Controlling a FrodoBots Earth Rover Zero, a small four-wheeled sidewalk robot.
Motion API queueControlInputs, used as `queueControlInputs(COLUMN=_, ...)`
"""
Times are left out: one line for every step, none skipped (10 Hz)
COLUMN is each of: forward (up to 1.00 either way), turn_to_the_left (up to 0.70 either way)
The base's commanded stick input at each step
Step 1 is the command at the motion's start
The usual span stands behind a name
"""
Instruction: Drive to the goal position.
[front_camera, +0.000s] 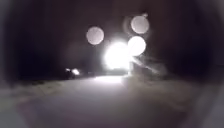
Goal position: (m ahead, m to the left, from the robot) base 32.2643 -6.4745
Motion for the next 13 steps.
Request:
queueControlInputs(forward=1.0, turn_to_the_left=0.0)
queueControlInputs(forward=1.0, turn_to_the_left=0.0)
queueControlInputs(forward=1.0, turn_to_the_left=0.01)
queueControlInputs(forward=1.0, turn_to_the_left=0.11)
queueControlInputs(forward=1.0, turn_to_the_left=0.31)
queueControlInputs(forward=1.0, turn_to_the_left=0.4)
queueControlInputs(forward=1.0, turn_to_the_left=0.14)
queueControlInputs(forward=1.0, turn_to_the_left=0.0)
queueControlInputs(forward=1.0, turn_to_the_left=0.0)
queueControlInputs(forward=1.0, turn_to_the_left=0.0)
queueControlInputs(forward=1.0, turn_to_the_left=0.0)
queueControlInputs(forward=1.0, turn_to_the_left=0.0)
queueControlInputs(forward=1.0, turn_to_the_left=0.0)
